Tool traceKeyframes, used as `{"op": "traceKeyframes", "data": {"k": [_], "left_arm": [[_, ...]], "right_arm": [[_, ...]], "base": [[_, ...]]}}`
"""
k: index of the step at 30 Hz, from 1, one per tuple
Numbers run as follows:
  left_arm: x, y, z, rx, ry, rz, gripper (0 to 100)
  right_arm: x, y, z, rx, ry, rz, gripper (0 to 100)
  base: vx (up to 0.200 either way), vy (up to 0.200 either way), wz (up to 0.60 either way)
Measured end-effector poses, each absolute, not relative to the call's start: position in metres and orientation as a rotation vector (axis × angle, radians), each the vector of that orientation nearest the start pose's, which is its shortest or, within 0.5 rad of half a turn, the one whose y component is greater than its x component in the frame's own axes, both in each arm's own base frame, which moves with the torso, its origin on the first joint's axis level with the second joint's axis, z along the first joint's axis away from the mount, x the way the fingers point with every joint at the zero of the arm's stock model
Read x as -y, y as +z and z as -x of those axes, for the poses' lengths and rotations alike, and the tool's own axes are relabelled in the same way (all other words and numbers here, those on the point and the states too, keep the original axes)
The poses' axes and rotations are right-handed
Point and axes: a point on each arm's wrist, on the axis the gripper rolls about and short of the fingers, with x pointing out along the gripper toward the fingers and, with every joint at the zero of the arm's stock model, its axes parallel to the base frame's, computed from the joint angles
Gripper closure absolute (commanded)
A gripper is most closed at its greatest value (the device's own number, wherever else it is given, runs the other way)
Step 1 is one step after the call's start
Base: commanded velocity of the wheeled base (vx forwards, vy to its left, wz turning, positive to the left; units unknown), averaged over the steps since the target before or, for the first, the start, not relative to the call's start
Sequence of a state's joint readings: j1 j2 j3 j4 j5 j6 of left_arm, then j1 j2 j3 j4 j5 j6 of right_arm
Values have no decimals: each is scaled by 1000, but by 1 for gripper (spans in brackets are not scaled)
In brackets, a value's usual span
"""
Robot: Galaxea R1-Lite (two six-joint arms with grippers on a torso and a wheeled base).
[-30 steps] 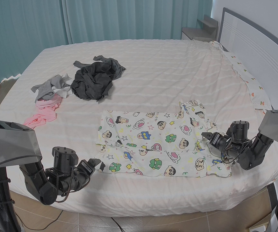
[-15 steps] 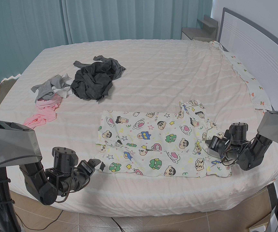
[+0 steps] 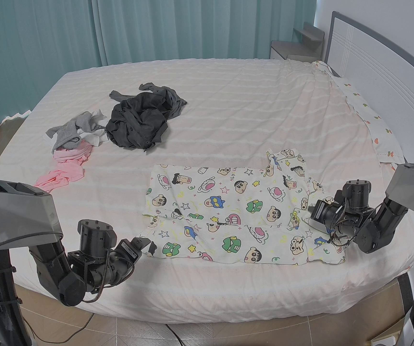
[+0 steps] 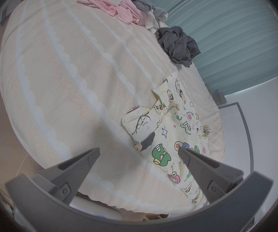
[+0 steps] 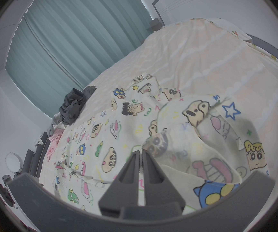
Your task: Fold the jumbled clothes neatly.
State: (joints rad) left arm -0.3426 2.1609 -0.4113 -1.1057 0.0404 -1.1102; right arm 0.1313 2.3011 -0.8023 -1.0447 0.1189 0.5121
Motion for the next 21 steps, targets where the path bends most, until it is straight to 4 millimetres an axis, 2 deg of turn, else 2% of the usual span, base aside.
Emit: {"op": "traceKeyframes", "data": {"k": [10,21], "left_arm": [[97,2,-275,-720,90,940,0],[97,2,-275,-720,91,940,0]], "right_arm": [[-77,33,-368,-463,205,-489,100],[-87,37,-374,-395,253,-428,100]], "base": [[0,0,0],[0,0,0]]}}
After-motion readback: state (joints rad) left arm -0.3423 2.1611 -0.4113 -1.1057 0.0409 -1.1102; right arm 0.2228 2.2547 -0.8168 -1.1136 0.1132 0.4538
